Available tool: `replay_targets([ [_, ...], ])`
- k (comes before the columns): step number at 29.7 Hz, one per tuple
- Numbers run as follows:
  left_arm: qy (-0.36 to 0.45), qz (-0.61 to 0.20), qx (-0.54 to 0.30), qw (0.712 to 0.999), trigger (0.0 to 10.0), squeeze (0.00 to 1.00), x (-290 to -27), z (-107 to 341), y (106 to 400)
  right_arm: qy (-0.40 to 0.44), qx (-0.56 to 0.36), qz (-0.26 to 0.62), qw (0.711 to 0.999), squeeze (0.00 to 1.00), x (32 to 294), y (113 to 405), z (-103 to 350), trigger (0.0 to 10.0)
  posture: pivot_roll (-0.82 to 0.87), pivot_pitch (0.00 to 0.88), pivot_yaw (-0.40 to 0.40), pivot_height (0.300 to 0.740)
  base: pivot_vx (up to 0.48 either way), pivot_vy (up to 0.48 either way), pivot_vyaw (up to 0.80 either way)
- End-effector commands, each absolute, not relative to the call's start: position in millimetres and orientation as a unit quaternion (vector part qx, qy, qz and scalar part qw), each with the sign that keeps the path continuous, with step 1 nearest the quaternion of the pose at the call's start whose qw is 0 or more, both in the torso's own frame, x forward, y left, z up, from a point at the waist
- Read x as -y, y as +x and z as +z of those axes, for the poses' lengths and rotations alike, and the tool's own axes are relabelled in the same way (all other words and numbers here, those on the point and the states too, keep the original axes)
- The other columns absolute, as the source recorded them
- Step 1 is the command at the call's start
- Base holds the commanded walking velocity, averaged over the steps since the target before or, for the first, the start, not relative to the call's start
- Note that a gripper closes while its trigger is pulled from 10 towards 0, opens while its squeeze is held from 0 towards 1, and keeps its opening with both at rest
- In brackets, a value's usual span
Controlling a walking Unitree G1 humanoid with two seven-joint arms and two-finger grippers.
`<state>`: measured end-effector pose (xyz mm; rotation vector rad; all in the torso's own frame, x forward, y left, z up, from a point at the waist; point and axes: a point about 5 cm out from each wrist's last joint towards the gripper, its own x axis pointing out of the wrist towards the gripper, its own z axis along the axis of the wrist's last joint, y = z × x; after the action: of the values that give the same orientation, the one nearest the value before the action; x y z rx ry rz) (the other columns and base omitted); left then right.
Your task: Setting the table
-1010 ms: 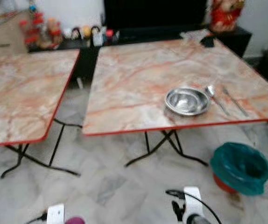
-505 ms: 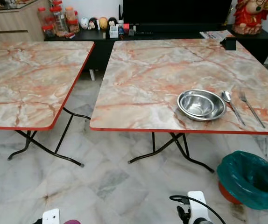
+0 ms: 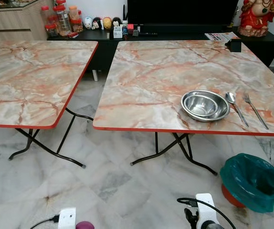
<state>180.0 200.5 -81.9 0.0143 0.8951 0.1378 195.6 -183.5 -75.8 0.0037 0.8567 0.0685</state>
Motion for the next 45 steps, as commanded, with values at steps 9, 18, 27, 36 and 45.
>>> replay_targets([
  [9,-0.001,0.055,-0.448,0.893,10.0,0.00,-191.5,-86.1,175.2,-0.004,-0.418,0.031,0.908,0.00,185.7,193.4,-76.7,10.0,-0.03,0.051,-0.004,0.740,0.000,-0.395,0.00],
  [18,-0.011,0.085,-0.429,0.899,10.0,0.00,-203.2,-82.7,177.0,-0.005,-0.411,0.032,0.911,0.00,185.9,200.7,-72.9,10.0,-0.04,0.029,0.000,0.740,0.000,-0.399,0.00],
  [27,-0.074,0.138,-0.347,0.925,10.0,0.00,-211.8,-67.4,197.3,0.000,-0.408,0.036,0.912,0.00,178.9,201.9,-72.9,10.0,-0.02,0.005,0.006,0.740,0.000,-0.393,0.00],
  [36,-0.080,0.139,-0.363,0.918,10.0,0.00,-207.8,-72.7,189.9,0.003,-0.409,0.037,0.912,0.00,175.9,202.3,-73.3,10.0,-0.01,0.021,0.005,0.740,0.000,-0.086,0.00],
  [45,-0.077,0.179,-0.343,0.919,10.0,0.00,-221.3,-69.8,186.9,0.009,-0.403,0.034,0.915,0.00,174.3,207.6,-70.6,10.0,0.00,0.024,0.003,0.740,0.000,0.000,0.00],
])
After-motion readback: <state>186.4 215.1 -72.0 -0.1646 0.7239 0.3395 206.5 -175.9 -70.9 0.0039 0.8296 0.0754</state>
